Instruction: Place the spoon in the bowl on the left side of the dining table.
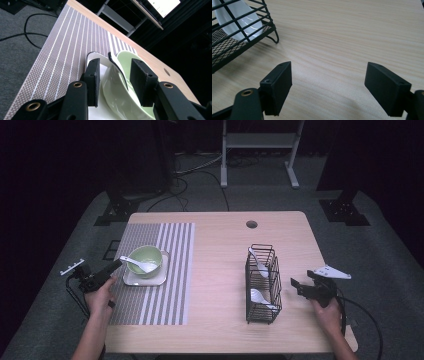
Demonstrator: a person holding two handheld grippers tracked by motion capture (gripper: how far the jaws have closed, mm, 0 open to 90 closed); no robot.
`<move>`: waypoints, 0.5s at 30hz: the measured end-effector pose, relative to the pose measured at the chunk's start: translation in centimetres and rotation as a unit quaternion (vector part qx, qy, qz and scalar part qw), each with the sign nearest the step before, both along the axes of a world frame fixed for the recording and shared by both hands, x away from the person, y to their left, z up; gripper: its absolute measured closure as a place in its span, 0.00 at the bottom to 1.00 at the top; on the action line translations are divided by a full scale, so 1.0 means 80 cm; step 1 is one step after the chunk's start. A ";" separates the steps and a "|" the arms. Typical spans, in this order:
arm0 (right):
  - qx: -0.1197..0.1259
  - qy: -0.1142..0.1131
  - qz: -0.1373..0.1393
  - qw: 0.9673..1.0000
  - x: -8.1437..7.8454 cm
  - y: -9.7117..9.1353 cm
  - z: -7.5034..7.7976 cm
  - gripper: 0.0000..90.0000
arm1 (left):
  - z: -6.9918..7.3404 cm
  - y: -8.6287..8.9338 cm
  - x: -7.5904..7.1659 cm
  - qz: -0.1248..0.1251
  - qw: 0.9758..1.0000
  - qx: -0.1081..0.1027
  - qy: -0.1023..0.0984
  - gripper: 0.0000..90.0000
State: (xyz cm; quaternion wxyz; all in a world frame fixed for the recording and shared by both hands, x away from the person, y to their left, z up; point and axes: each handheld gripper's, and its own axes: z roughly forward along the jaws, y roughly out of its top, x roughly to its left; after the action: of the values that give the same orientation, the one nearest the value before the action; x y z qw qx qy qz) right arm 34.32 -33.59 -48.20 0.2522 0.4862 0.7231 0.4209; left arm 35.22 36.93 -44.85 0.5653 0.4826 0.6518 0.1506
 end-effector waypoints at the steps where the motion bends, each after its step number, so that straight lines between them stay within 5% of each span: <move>1: 0.000 0.000 0.000 1.000 0.000 0.000 0.000 0.23 | 0.000 -0.001 -0.002 -0.002 1.000 0.004 -0.001 0.66; 15: 0.000 -0.001 0.001 1.000 0.000 0.000 0.000 0.23 | 0.002 -0.008 -0.019 -0.025 0.999 0.027 0.003 0.59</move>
State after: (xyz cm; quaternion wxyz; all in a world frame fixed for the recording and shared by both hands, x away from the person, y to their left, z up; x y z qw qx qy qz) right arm 34.30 -33.59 -48.20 0.2527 0.4851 0.7233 0.4215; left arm 33.70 36.32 -44.71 0.5537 0.5142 0.6369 0.1531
